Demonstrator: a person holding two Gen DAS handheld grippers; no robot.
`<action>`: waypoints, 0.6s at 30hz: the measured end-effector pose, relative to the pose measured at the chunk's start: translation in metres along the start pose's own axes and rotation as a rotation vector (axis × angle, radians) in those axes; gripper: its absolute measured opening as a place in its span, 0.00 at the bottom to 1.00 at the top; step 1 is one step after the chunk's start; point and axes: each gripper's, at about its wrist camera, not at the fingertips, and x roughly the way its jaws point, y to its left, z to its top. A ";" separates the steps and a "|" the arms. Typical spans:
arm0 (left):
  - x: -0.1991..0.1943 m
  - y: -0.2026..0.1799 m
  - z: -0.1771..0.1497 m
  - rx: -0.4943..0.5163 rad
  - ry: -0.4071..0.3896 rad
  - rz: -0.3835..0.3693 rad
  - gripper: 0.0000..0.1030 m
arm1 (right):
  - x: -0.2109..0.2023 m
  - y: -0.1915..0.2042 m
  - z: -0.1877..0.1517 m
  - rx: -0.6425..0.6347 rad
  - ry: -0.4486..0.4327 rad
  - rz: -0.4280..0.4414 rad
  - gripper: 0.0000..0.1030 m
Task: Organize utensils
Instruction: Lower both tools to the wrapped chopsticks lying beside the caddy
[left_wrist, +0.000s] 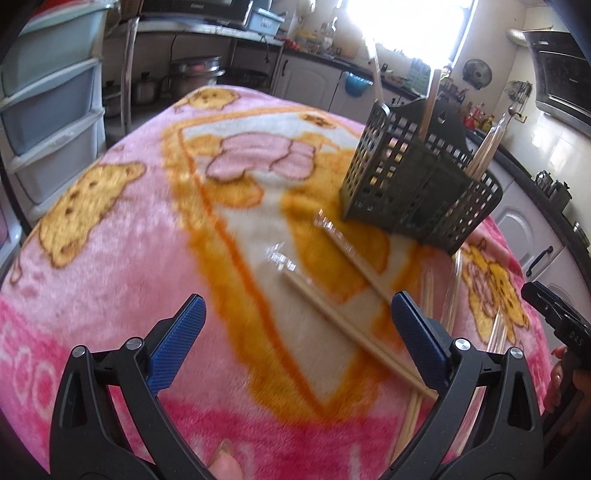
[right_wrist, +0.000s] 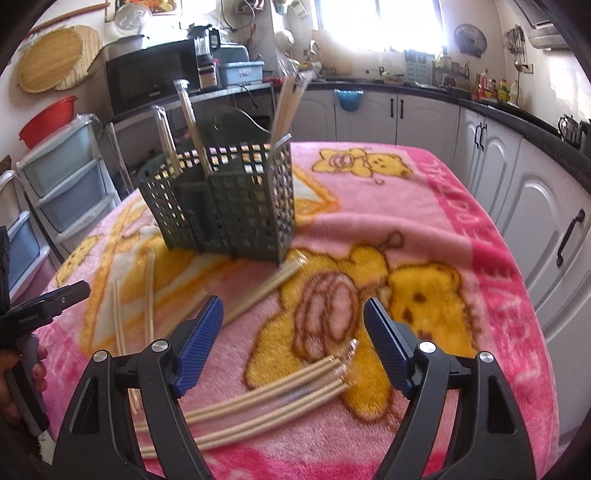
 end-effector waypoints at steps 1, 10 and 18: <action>0.001 0.002 -0.002 -0.009 0.012 -0.003 0.90 | 0.001 -0.002 -0.002 0.001 0.006 -0.007 0.74; 0.012 0.024 -0.007 -0.130 0.063 -0.078 0.89 | 0.003 -0.015 -0.013 0.040 0.021 -0.036 0.74; 0.046 0.008 0.017 -0.151 0.111 -0.141 0.60 | 0.007 -0.035 -0.018 0.092 0.058 -0.050 0.74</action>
